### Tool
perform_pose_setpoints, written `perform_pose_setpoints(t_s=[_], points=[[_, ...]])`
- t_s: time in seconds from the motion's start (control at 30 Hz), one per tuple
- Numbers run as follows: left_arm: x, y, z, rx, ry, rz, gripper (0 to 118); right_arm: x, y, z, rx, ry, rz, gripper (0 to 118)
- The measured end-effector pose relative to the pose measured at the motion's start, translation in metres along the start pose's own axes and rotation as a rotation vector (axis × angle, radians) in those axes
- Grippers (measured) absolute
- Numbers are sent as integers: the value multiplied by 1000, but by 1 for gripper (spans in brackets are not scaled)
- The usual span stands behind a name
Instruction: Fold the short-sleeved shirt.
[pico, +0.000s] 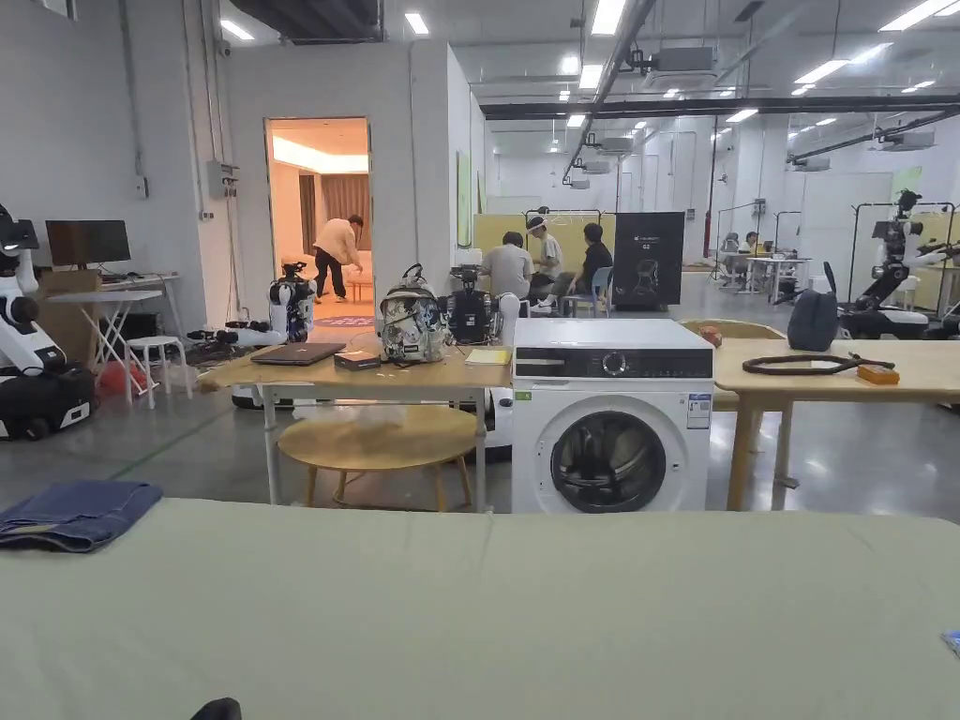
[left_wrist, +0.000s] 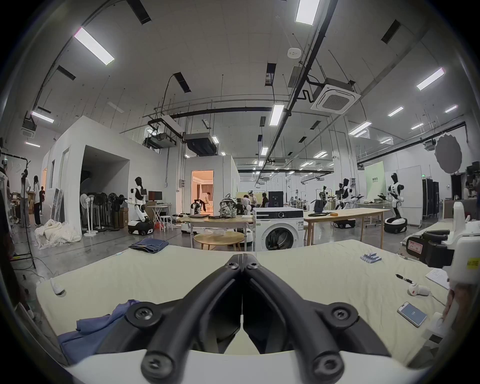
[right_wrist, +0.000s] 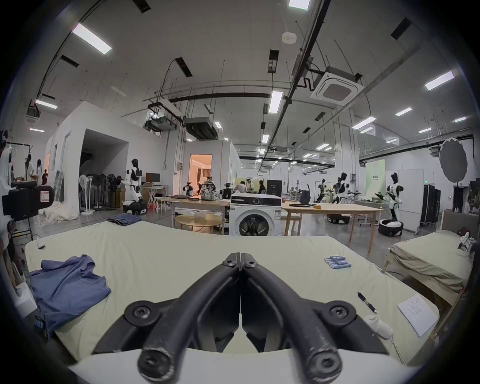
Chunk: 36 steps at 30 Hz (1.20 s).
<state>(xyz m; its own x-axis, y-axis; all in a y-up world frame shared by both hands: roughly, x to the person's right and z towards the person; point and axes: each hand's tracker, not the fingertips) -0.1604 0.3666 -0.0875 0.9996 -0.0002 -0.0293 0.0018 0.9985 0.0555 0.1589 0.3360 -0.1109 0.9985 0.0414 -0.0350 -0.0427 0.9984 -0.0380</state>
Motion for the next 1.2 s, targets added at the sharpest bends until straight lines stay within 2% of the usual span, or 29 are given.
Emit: perform_pose_setpoints(t_s=[1.2], points=[[0, -6, -6, -9, -8, 18, 0, -1, -6, -4, -14, -5, 19, 0]])
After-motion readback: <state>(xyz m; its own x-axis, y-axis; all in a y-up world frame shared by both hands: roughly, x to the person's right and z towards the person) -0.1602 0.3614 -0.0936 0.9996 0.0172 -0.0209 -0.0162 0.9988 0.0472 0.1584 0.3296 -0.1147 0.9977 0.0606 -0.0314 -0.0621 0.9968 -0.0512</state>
